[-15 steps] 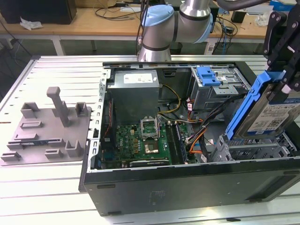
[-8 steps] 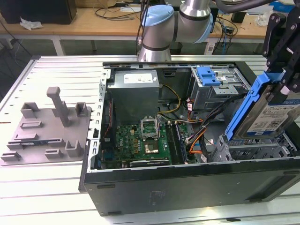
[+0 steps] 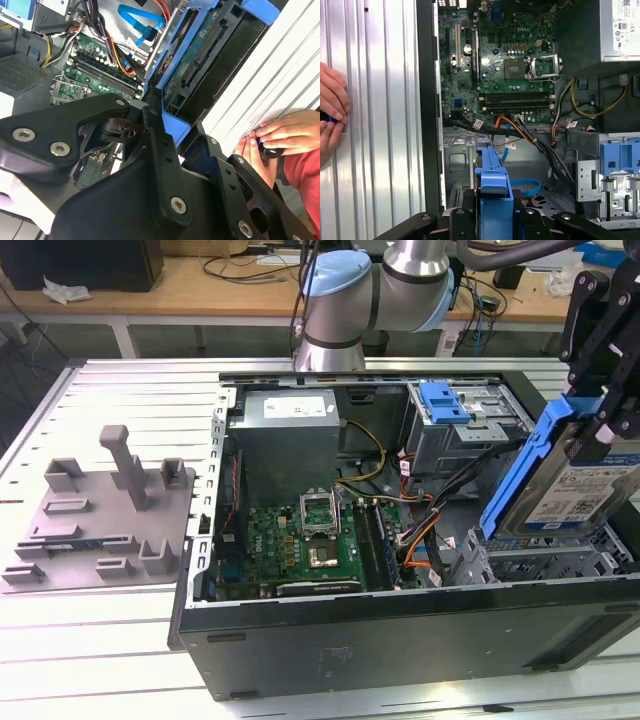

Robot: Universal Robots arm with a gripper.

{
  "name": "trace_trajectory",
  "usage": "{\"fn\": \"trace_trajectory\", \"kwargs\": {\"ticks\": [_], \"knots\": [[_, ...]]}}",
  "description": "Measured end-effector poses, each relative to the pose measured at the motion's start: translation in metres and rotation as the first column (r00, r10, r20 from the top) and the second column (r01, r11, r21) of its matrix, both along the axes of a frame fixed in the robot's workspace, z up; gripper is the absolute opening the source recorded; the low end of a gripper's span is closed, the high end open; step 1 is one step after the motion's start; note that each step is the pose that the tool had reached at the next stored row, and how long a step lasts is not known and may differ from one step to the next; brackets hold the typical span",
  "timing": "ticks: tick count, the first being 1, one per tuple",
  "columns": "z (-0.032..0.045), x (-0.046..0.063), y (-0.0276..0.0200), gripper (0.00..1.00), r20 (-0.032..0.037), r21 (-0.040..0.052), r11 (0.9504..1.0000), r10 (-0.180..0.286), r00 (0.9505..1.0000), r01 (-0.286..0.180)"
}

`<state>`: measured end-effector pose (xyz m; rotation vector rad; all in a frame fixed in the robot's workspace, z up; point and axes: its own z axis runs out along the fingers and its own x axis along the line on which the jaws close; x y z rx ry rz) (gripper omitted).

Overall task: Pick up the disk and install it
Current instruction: 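Insert the disk into the insertion slot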

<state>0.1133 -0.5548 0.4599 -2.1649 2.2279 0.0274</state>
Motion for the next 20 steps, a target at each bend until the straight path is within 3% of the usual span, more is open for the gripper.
{"fn": "trace_trajectory", "kwargs": {"ticks": [4, 20], "knots": [[-0.0010, -0.0003, 0.0020, 0.37, 0.0000, 0.0003, 1.0000, -0.002, 1.0000, 0.002], [-0.0013, -0.0004, 0.0017, 0.37, 0.0000, 0.0002, 1.0000, 0.008, 1.0000, -0.008]]}}
